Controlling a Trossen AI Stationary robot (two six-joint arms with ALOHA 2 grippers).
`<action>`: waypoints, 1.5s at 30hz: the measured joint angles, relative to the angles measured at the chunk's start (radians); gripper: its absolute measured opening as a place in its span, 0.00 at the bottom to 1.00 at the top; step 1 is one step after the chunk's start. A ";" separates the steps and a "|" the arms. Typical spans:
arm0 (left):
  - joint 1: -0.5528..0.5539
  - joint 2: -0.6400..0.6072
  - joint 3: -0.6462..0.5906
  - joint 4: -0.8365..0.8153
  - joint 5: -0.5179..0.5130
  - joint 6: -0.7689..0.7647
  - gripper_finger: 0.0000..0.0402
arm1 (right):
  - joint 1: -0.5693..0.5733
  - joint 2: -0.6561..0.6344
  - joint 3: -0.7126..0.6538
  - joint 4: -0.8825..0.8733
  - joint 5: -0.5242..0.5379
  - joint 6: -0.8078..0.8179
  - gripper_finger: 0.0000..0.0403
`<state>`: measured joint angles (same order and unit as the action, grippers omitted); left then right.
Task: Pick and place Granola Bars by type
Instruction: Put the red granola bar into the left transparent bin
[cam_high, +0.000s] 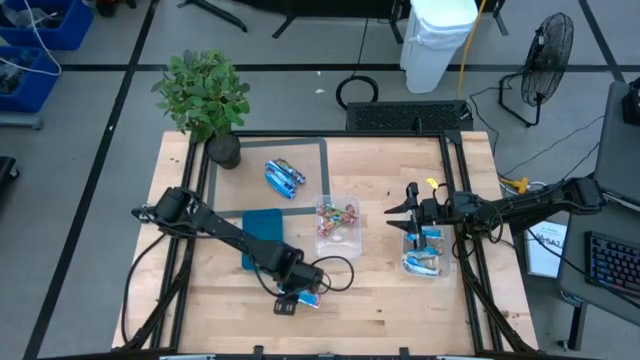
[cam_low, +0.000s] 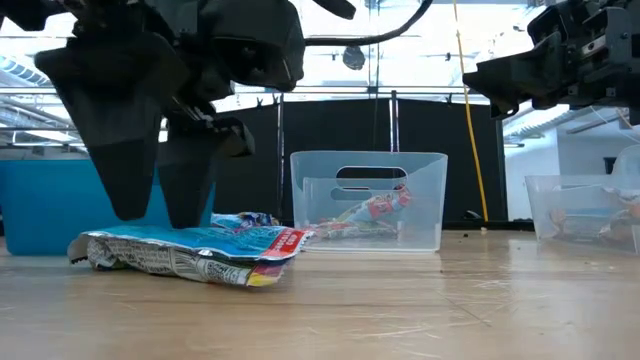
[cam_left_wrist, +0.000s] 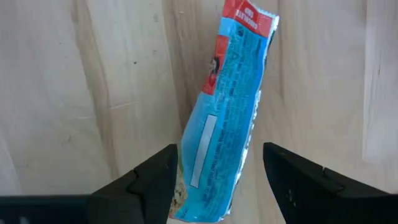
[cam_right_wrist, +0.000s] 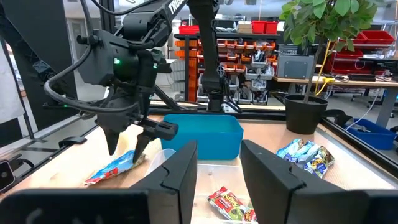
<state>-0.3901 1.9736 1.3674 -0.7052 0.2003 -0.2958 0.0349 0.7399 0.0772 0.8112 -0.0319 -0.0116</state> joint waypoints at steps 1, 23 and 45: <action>0.000 0.000 0.000 0.000 0.000 0.000 0.59 | 0.000 0.000 0.000 0.000 0.000 0.000 0.28; -0.003 0.047 0.000 0.021 -0.107 0.007 0.53 | 0.000 0.000 0.000 -0.001 0.000 0.008 0.28; -0.002 -0.023 0.000 0.027 -0.131 0.155 0.01 | 0.000 0.000 -0.001 -0.024 0.001 0.006 0.28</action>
<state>-0.3916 1.9509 1.3670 -0.6777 0.0690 -0.1410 0.0345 0.7399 0.0765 0.7876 -0.0311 -0.0051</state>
